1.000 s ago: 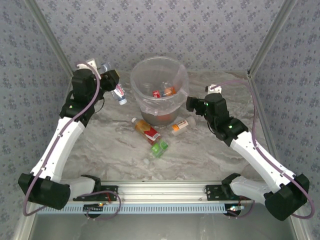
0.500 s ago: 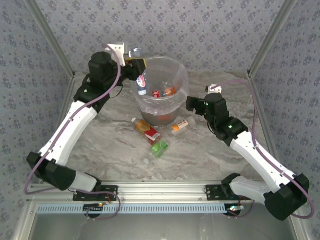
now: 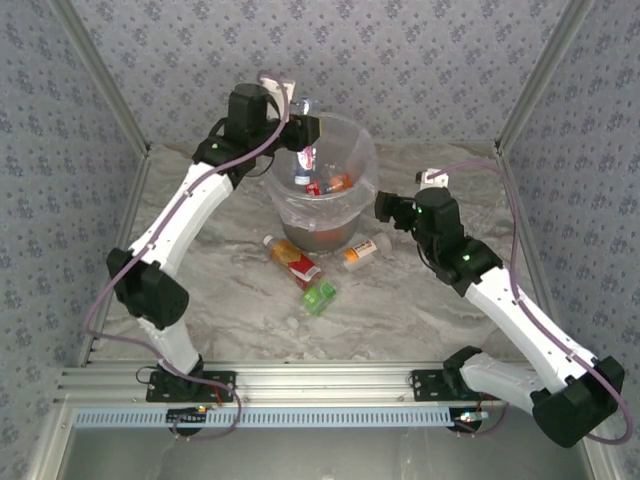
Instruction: Put the plastic bottles in the bin
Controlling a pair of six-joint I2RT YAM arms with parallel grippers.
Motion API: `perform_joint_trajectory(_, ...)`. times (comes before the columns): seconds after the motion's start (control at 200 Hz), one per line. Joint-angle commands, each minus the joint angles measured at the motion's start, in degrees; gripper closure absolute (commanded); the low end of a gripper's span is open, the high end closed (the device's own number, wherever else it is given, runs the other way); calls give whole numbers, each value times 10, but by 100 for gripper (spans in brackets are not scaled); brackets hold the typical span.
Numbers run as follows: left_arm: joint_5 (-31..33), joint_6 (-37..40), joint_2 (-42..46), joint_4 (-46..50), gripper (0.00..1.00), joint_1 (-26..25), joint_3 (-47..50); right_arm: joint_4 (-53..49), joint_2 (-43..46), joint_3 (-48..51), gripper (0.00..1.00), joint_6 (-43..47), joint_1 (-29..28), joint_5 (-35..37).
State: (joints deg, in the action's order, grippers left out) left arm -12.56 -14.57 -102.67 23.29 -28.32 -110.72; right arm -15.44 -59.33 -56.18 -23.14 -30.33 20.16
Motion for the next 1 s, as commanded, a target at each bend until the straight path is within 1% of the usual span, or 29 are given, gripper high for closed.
perform_joint_trajectory(0.0,9,63,-41,62,60,-4,-79,-14,16,-13,1,-8,3,8)
perform_joint_trajectory(0.085,6,100,-83,119,59,-9,-144,-19,22,-10,1,-8,3,13)
perform_joint_trajectory(0.16,8,108,-122,181,59,-17,-213,-20,27,-7,1,-7,3,15)
perform_joint_trajectory(0.26,18,84,-170,243,59,-32,-290,-20,29,-4,1,-7,4,19)
perform_joint_trajectory(0.36,37,31,-202,262,57,-41,-330,-19,30,-3,1,-7,4,18)
perform_joint_trajectory(0.5,30,-57,-228,254,56,-43,-338,-19,29,-2,1,-6,4,17)
perform_joint_trajectory(0.58,21,-84,-237,257,50,-44,-341,-25,29,-3,1,-5,5,17)
perform_joint_trajectory(0.685,13,-99,-238,272,35,-43,-348,-32,30,-1,0,-4,4,18)
perform_joint_trajectory(0.725,2,-101,-235,274,32,-43,-349,-33,30,1,1,-4,5,19)
perform_joint_trajectory(0.869,-36,-117,-213,271,25,-43,-335,-25,26,8,0,-6,7,21)
perform_joint_trajectory(0.994,-60,-129,-186,253,22,-44,-302,-26,16,7,0,-8,7,17)
